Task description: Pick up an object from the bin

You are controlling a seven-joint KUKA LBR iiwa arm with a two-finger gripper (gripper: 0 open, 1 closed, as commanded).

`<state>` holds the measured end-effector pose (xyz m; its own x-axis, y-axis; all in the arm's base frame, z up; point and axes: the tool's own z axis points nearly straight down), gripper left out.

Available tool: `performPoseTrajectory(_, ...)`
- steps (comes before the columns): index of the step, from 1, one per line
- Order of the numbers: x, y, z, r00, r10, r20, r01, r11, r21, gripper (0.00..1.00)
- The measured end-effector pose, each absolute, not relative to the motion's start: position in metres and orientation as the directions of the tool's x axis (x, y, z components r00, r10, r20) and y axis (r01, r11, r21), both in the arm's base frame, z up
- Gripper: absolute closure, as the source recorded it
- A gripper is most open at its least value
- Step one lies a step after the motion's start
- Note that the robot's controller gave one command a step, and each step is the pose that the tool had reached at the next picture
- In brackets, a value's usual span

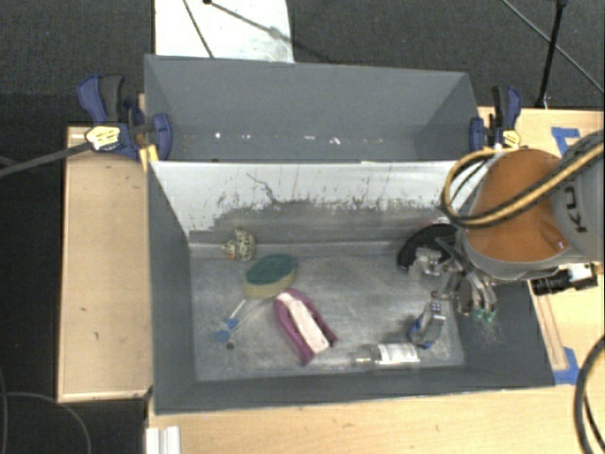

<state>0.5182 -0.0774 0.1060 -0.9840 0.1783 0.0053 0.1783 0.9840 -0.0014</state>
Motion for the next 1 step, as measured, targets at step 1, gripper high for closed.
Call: performPoseTrajectory(1, 0.4767, -0.0851, 0.0754, -0.995, 0.095, -0.005, 0.095, 0.995, 0.0, 0.0)
